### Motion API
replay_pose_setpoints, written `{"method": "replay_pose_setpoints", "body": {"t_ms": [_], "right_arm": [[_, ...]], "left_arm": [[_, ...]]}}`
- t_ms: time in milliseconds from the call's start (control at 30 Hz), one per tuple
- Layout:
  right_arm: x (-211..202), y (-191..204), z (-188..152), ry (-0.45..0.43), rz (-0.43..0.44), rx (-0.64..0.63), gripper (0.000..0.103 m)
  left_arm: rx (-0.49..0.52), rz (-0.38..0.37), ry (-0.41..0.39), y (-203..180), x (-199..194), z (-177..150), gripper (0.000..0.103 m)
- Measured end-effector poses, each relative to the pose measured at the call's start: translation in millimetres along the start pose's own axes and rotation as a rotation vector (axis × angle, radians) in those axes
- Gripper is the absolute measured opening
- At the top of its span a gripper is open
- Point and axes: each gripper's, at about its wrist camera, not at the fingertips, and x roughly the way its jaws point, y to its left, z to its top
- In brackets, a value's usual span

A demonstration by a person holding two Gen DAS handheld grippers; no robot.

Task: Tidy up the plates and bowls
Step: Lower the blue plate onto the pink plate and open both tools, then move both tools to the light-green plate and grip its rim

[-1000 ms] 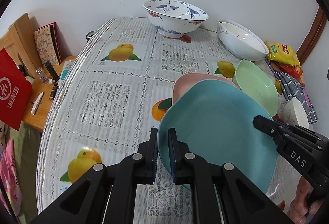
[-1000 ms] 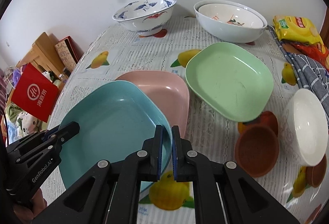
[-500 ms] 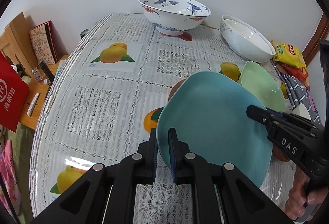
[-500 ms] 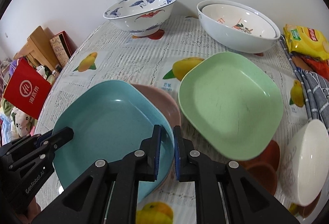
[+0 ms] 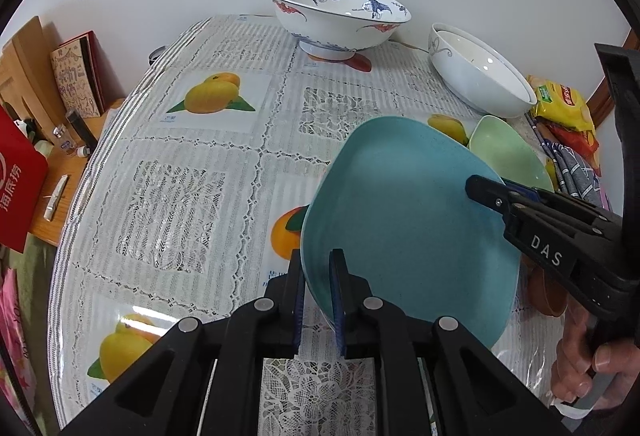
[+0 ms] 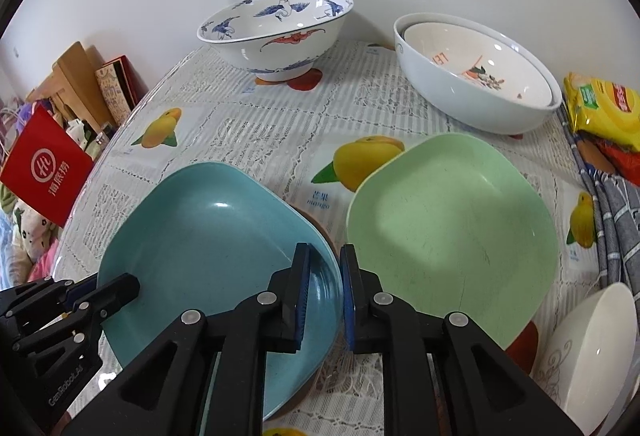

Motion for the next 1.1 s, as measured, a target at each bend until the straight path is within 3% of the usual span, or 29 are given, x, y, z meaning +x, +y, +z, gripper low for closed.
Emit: {"method": "replay_pose_setpoints", "body": {"t_ms": [400,567,733,1100], "right_arm": [[-27,6,-1,-0.06,-0.02,-0.015,0.029],[-50,-2,-9,-0.074,-0.018,0.014,0.033],[-80,-14,-20,-0.113,-0.051,0.049,0.049],[-140,-65,-43,-0.192,-0.163,0.138,0.049]], "left_arm": [[0.02,-0.016,-0.003,-2,-16,-9,0.024],[0.02,-0.015,-0.022,-4,-30,-12,0.024],[0.028,-0.009,-0.041,-10,-46,-15,0.025],[0.097,0.0,-0.114,-55,-85,-10,0.031]]}}
